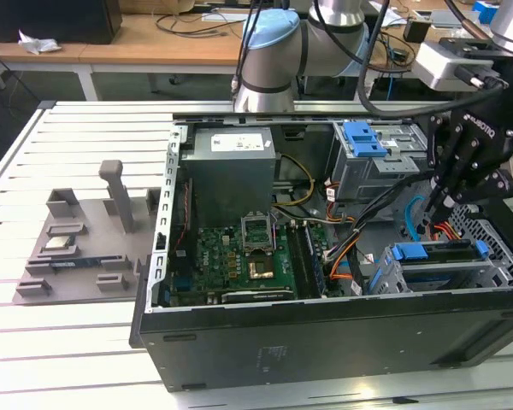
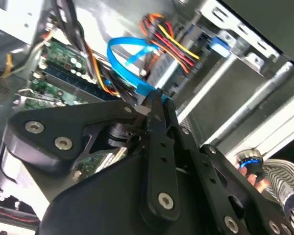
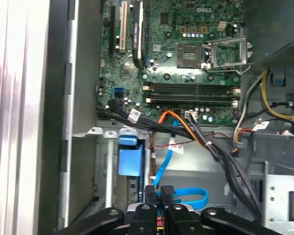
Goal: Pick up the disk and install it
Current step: 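Insert the second disk wire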
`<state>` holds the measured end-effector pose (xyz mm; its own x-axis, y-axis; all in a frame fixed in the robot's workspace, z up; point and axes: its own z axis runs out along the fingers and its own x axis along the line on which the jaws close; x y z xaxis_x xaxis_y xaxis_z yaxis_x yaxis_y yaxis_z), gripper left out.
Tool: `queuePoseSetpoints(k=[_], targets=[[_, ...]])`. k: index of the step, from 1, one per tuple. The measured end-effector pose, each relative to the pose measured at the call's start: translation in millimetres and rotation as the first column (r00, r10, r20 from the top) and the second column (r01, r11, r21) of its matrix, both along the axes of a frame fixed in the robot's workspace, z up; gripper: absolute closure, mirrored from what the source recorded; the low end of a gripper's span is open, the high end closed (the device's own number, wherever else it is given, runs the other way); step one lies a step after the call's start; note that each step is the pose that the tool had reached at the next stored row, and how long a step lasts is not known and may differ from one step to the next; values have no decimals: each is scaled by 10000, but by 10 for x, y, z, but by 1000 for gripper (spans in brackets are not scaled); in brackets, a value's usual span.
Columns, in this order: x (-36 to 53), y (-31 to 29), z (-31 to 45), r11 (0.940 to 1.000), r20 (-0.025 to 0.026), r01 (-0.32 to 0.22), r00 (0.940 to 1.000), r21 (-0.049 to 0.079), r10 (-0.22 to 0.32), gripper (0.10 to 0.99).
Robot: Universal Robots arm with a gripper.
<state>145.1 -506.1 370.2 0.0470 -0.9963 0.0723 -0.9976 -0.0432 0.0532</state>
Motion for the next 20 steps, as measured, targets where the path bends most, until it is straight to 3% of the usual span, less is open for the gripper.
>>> queuePoseSetpoints(k=[1, 3, 20], targets=[[0, -71, -9, 10000, 0, 0, 10000, 1, 0, 925], [19, -131, -56, 10000, -2, 0, 10000, 1, 0, 925], [124, -179, -225, 10000, -16, 1, 10000, -3, -1, 925]])
